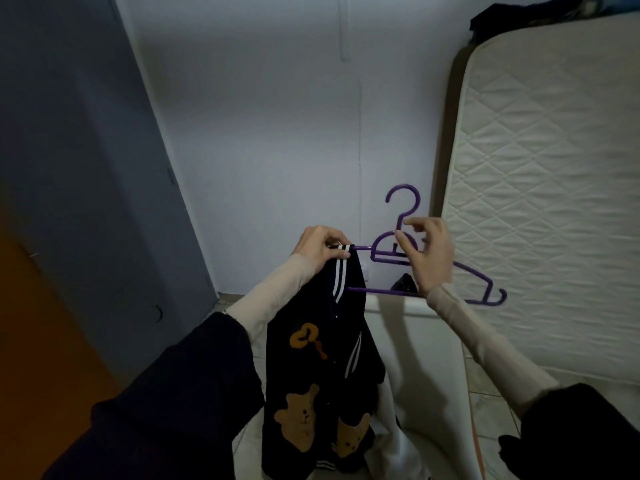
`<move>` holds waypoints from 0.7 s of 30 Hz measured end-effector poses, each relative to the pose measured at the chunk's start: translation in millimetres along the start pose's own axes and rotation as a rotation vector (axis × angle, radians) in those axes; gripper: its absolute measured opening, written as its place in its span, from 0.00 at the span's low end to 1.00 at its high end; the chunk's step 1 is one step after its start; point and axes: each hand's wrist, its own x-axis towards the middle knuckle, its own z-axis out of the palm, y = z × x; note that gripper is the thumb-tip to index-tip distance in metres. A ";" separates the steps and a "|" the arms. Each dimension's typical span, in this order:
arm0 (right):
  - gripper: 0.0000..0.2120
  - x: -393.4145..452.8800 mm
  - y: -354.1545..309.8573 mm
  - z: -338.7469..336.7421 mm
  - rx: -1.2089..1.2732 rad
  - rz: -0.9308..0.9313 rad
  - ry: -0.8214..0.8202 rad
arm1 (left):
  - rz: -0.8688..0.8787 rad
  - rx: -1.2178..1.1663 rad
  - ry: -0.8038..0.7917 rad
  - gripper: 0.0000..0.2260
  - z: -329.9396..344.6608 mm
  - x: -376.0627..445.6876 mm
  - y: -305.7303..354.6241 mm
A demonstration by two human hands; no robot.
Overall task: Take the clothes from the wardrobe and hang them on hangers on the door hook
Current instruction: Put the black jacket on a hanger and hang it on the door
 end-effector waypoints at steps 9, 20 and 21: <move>0.04 -32.8 22.4 12.9 -0.199 0.134 -0.595 | -0.017 -0.029 0.219 0.10 -41.3 22.8 21.6; 0.17 -58.5 8.5 86.0 -0.322 0.325 -0.637 | 0.057 -0.124 0.351 0.09 -117.2 36.9 65.6; 0.15 -55.9 6.6 89.5 -0.303 0.307 -0.631 | 0.059 -0.123 0.361 0.09 -120.8 35.8 63.7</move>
